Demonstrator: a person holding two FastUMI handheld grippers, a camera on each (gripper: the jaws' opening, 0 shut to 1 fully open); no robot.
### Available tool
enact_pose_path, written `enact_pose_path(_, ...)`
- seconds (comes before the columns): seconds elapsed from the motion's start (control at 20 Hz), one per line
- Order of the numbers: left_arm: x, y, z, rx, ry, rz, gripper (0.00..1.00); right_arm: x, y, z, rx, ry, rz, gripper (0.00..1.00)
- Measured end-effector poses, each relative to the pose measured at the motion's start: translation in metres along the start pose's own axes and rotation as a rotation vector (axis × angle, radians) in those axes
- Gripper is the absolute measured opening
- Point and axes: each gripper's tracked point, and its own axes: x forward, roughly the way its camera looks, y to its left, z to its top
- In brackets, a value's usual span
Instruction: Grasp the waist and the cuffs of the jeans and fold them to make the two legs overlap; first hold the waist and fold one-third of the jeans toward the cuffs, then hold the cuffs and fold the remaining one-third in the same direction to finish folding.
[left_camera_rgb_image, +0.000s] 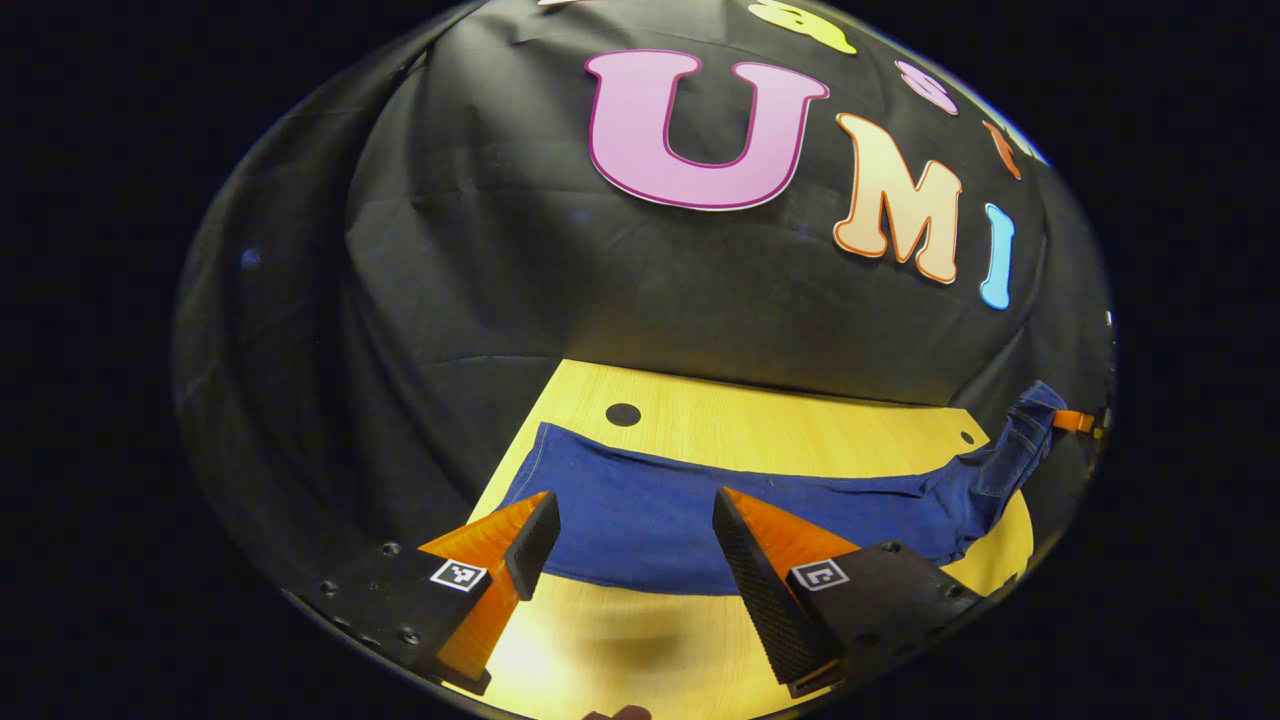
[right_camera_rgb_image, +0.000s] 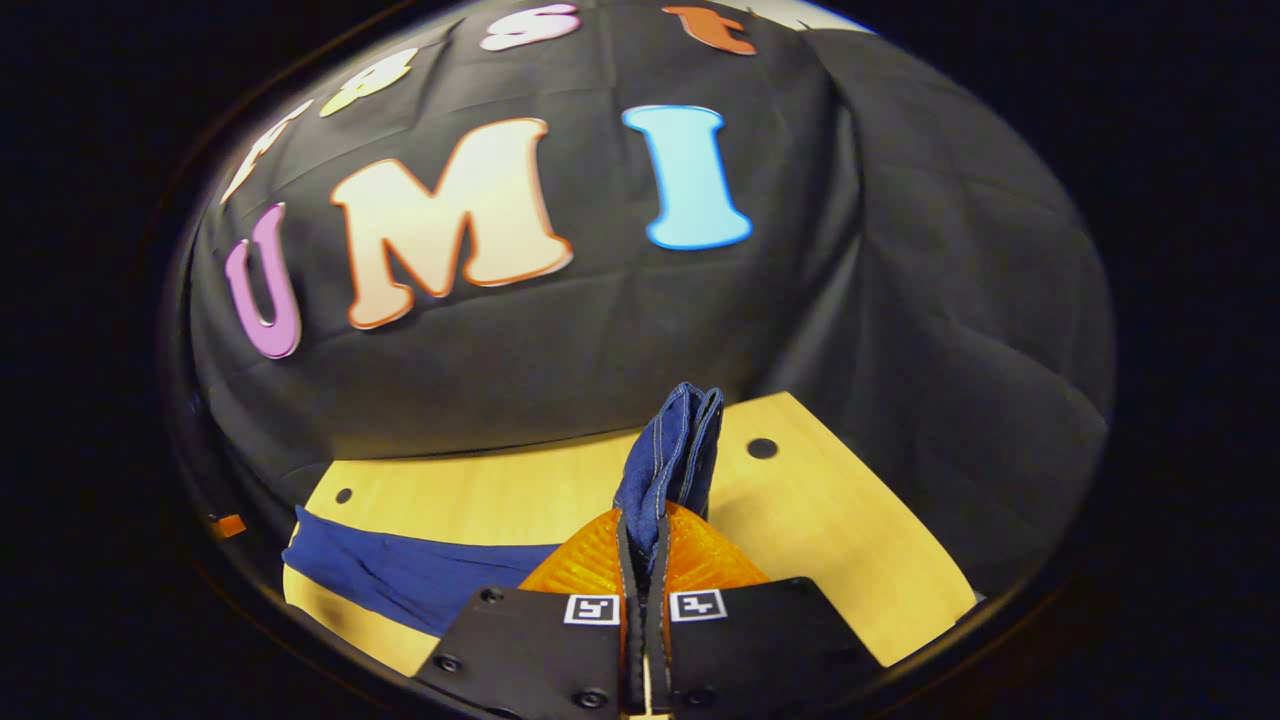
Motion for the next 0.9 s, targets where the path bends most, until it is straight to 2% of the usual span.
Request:
enact_pose_path(0.25,0.017,0.037,-0.001,0.011,0.014,-0.007,0.95,-0.014,0.082,0.005,-0.004,-0.022,0.133,0.04)
enact_pose_path(0.4,0.028,0.062,-0.010,0.005,0.028,0.007,0.94,-0.018,0.152,-0.022,-0.026,-0.010,0.309,0.04)
enact_pose_path(0.5,0.035,0.071,-0.017,-0.012,0.045,0.011,0.95,-0.023,0.200,-0.057,-0.038,0.043,0.454,0.04)
enact_pose_path(0.6,0.044,0.080,-0.022,-0.020,0.048,0.016,0.95,-0.022,0.241,-0.103,-0.062,0.116,0.547,0.02)
enact_pose_path(0.75,0.057,0.096,-0.029,-0.030,0.046,0.034,0.95,0.002,0.273,-0.169,-0.107,0.231,0.592,0.04)
enact_pose_path(0.9,0.072,0.111,-0.043,-0.038,0.071,0.047,0.95,0.016,0.294,-0.214,-0.115,0.306,0.611,0.04)
